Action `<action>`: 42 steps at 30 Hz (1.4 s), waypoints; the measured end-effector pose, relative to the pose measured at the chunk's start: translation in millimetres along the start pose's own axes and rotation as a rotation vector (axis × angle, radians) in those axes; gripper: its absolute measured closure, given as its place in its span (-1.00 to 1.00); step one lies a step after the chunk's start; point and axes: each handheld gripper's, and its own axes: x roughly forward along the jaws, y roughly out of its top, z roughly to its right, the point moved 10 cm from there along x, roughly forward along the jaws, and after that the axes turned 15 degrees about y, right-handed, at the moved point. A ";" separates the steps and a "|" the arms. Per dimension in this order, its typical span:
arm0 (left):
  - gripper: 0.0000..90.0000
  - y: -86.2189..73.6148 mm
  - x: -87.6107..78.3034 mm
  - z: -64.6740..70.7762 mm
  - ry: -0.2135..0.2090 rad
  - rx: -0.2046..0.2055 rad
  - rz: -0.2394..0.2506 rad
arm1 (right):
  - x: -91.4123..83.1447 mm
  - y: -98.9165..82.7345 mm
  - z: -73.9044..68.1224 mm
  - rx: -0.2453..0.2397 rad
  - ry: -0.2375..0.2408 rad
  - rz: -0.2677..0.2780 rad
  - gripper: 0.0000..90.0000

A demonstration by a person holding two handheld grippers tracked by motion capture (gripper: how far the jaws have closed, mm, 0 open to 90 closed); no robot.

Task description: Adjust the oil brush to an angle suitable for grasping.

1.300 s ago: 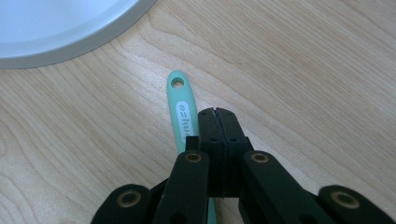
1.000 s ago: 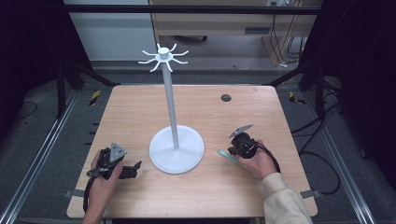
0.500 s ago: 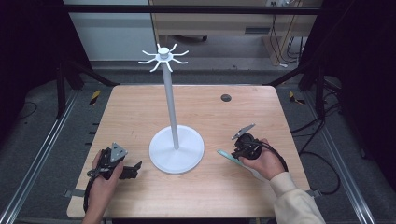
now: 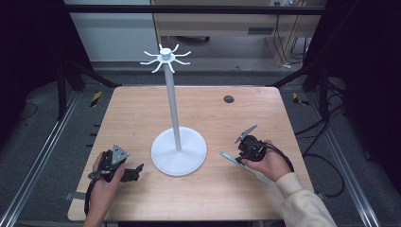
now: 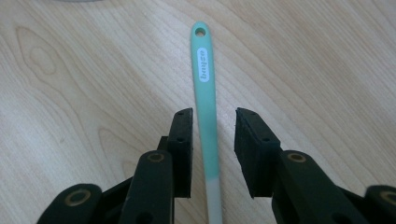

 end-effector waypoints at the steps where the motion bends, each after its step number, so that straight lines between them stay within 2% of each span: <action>1: -0.94 0.1 0.1 0.0 0.000 -0.001 0.001 | 0.0 0.0 0.0 0.000 0.000 0.000 0.52; 13: -0.94 -0.5 -0.4 0.3 -0.002 0.002 -0.001 | 2.6 -15.6 3.3 -0.013 -0.002 -0.109 0.57; 26: -0.94 -0.4 0.2 1.1 -0.003 0.004 -0.003 | 8.3 -22.1 5.4 -0.017 0.000 -0.162 0.60; 42: -0.94 -0.5 0.5 1.9 -0.005 0.008 -0.006 | 11.6 -27.7 7.8 -0.001 0.012 -0.191 0.65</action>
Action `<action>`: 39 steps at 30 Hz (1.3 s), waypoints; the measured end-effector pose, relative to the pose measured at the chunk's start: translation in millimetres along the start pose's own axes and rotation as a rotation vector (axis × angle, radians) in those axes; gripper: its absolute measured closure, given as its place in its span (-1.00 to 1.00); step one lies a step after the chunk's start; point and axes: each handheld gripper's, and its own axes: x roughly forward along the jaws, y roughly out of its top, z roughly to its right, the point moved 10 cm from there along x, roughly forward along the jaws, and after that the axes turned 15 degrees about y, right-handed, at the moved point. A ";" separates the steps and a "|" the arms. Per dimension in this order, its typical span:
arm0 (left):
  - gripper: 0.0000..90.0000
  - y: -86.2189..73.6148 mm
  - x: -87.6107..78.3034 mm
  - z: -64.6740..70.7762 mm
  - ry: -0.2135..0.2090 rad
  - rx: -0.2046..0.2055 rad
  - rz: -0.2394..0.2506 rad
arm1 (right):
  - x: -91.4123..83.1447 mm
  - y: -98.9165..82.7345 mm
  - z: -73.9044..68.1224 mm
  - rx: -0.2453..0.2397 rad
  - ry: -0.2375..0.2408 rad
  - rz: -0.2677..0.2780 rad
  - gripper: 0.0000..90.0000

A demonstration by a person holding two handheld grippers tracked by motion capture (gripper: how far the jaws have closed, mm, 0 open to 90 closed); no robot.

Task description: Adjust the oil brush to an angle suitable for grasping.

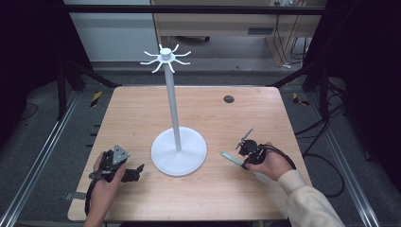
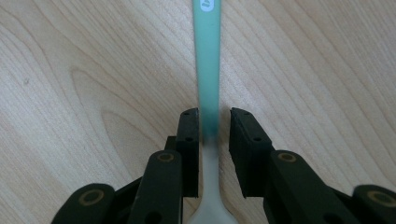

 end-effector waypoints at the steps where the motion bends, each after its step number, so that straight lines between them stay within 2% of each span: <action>1: -0.94 -0.1 0.0 -0.2 0.000 0.000 0.000 | 1.0 -0.3 -0.2 0.003 0.003 -0.001 0.65; 10: -0.94 -0.2 -0.1 -0.2 0.000 0.001 0.000 | 4.0 -2.1 1.5 0.001 0.013 -0.018 0.71; 16: -0.94 -0.1 -0.1 -0.4 0.001 0.000 0.000 | 4.6 -1.6 -0.6 0.005 0.028 -0.020 0.81; 22: -0.94 -0.3 -0.3 -1.2 0.002 -0.004 0.001 | 4.1 -1.3 -0.5 0.003 0.033 -0.012 0.83; 30: -0.94 -1.0 -0.6 -2.8 0.009 -0.011 -0.003 | -7.7 2.1 -3.0 0.011 0.058 0.048 0.83; 39: -0.94 -0.4 0.0 -1.8 0.011 -0.010 -0.007 | -29.4 8.1 -3.3 -0.006 0.033 0.103 0.83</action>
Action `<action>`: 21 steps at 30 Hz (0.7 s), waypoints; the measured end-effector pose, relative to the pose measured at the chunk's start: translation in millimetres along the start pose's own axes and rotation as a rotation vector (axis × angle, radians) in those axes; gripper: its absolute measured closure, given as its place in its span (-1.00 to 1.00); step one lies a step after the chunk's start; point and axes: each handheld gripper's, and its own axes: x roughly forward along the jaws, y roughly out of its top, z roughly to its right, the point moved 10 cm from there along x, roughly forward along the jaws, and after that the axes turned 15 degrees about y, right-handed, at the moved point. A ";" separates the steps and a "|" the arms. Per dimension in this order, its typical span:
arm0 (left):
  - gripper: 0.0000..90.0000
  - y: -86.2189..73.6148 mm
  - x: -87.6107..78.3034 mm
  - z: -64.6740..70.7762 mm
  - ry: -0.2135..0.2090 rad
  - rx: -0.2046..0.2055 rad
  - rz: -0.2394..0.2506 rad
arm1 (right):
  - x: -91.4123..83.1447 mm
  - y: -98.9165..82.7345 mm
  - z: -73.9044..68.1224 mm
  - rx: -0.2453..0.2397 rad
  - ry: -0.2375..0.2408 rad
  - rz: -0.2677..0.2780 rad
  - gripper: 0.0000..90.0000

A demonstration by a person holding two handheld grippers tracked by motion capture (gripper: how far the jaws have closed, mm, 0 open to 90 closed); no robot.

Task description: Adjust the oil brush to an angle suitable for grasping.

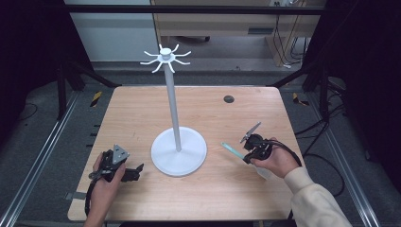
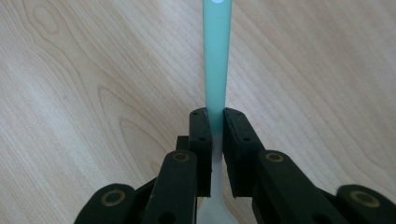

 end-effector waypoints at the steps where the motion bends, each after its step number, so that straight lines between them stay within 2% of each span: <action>1: -0.94 0.2 -0.2 -0.2 -0.001 -0.001 0.002 | -3.1 1.8 0.7 -0.010 -0.005 0.012 0.83; 6: -0.94 0.6 -0.8 0.1 -0.003 -0.004 0.007 | -14.6 10.0 0.2 -0.009 -0.024 0.079 0.83; 8: -0.94 0.5 -1.0 0.3 -0.004 -0.005 0.007 | -21.1 16.2 -0.1 -0.008 -0.041 0.123 0.83; 9: -0.94 0.4 -1.0 0.2 -0.003 -0.005 0.007 | -21.1 16.2 -0.1 -0.008 -0.041 0.123 0.83; 12: -0.94 0.3 -1.1 -0.5 -0.003 -0.005 0.007 | -29.5 26.0 0.9 -0.013 -0.069 0.193 0.83; 14: -0.94 0.1 -0.8 -0.5 -0.003 -0.005 0.007 | -35.4 34.1 0.2 -0.039 -0.089 0.240 0.83; 16: -0.94 0.3 -0.8 -0.3 -0.004 -0.005 0.007 | -36.5 35.8 -0.7 -0.037 -0.093 0.251 0.83; 21: -0.94 0.0 -1.3 -0.3 -0.007 -0.009 0.008 | -44.0 47.1 -3.5 -0.060 -0.117 0.331 0.83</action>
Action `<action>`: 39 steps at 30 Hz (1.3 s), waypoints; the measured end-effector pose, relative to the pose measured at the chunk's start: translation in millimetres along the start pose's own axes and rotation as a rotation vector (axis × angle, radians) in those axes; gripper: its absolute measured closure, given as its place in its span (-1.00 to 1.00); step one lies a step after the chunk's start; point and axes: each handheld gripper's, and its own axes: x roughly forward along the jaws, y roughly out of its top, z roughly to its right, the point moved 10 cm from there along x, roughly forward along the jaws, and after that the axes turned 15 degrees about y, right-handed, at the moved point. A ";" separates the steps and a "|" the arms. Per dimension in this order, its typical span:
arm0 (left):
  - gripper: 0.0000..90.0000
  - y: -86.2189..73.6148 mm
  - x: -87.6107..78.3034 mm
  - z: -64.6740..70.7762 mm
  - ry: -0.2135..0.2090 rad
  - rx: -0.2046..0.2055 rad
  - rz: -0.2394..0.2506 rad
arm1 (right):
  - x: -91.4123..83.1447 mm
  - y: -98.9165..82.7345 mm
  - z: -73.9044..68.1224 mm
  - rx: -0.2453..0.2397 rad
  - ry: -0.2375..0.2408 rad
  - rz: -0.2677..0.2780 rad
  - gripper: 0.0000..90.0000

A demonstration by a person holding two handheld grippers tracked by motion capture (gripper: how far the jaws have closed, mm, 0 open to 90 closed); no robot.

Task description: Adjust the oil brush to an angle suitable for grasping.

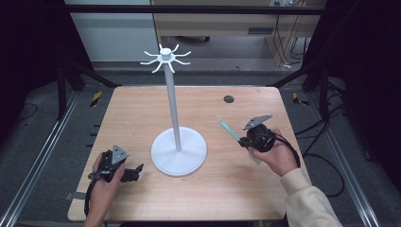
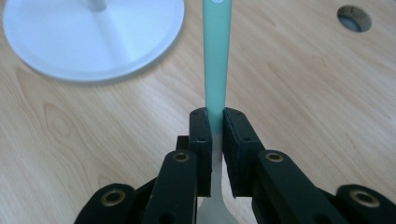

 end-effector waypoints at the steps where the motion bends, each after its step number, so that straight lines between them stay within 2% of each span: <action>1: -0.94 0.3 -0.4 0.1 -0.001 -0.002 0.003 | -0.4 2.6 0.1 0.003 -0.004 0.020 0.83; 7: -0.94 0.1 -0.6 0.3 -0.007 -0.002 0.005 | -6.1 20.9 -0.5 0.007 -0.027 0.128 0.83; 8: -0.94 0.0 -0.4 0.2 -0.007 -0.001 0.004 | -7.6 28.3 -1.6 0.007 -0.027 0.165 0.83; 17: -0.94 -0.6 -0.2 -1.2 0.002 -0.004 -0.001 | -7.4 50.1 -6.2 0.000 -0.021 0.239 0.83; 27: -0.94 -0.7 -0.7 -1.0 0.001 -0.003 0.000 | -17.1 77.3 -28.4 -0.042 -0.017 0.339 0.83; 39: -0.94 -0.5 -0.4 -0.8 0.001 -0.001 0.001 | -29.2 100.0 -47.2 -0.079 -0.004 0.410 0.83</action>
